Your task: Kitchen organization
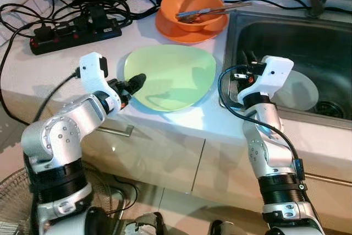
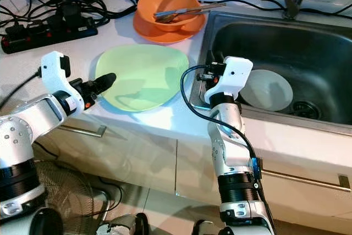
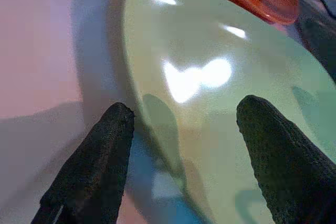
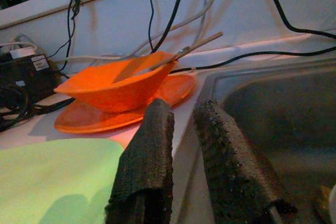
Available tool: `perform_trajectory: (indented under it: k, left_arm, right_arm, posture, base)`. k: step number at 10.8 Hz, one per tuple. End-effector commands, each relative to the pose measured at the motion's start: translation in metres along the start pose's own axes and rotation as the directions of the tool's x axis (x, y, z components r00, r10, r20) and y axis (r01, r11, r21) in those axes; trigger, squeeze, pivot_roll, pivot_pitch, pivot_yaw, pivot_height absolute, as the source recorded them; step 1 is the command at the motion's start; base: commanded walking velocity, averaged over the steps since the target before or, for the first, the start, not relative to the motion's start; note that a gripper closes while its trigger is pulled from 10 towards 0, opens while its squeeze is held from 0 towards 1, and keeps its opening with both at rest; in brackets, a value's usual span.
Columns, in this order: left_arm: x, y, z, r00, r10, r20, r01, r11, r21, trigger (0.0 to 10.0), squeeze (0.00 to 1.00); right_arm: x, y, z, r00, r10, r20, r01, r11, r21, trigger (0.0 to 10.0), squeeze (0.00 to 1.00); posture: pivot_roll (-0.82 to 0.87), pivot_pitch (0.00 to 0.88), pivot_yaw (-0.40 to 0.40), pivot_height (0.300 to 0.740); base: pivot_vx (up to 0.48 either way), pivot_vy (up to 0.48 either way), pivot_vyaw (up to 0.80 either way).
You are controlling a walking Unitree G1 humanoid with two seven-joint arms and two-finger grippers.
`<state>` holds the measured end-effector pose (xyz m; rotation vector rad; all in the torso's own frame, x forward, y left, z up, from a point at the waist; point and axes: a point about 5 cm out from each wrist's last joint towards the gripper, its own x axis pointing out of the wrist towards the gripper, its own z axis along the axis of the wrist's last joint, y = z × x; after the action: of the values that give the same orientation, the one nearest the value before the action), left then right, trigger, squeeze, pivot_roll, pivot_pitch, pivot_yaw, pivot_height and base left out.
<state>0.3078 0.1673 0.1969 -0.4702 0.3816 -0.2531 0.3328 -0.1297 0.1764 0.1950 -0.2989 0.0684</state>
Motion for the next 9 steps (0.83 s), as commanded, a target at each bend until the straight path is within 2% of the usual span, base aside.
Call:
perform_trajectory:
  k: [1,4,9]
  left_arm:
    - [0.006,-0.004,-0.012,0.998,-0.010,-0.065,0.008,1.000,-0.029,10.0,0.00]
    - [0.021,-0.028,-0.031,0.988,-0.095,-0.122,0.081,0.990,-0.117,10.0,0.00]
    - [0.031,-0.049,-0.041,0.980,-0.158,-0.124,0.131,0.971,-0.198,10.0,0.00]
  right_arm:
    - [0.003,0.003,0.001,1.000,0.010,-0.005,-0.010,1.000,-0.004,10.0,0.00]
    - [0.004,0.001,0.002,1.000,0.007,-0.003,-0.007,1.000,-0.007,10.0,0.00]
    - [0.003,0.001,0.000,1.000,0.004,-0.008,-0.004,1.000,-0.010,10.0,0.00]
  posture:
    - [0.11,0.116,0.042,0.740]
    - [0.09,0.115,0.044,0.740]
    - [0.08,0.111,0.045,0.740]
  base:
    - [0.000,0.000,0.00]
    - [0.000,0.000,0.00]
    - [0.000,0.000,0.00]
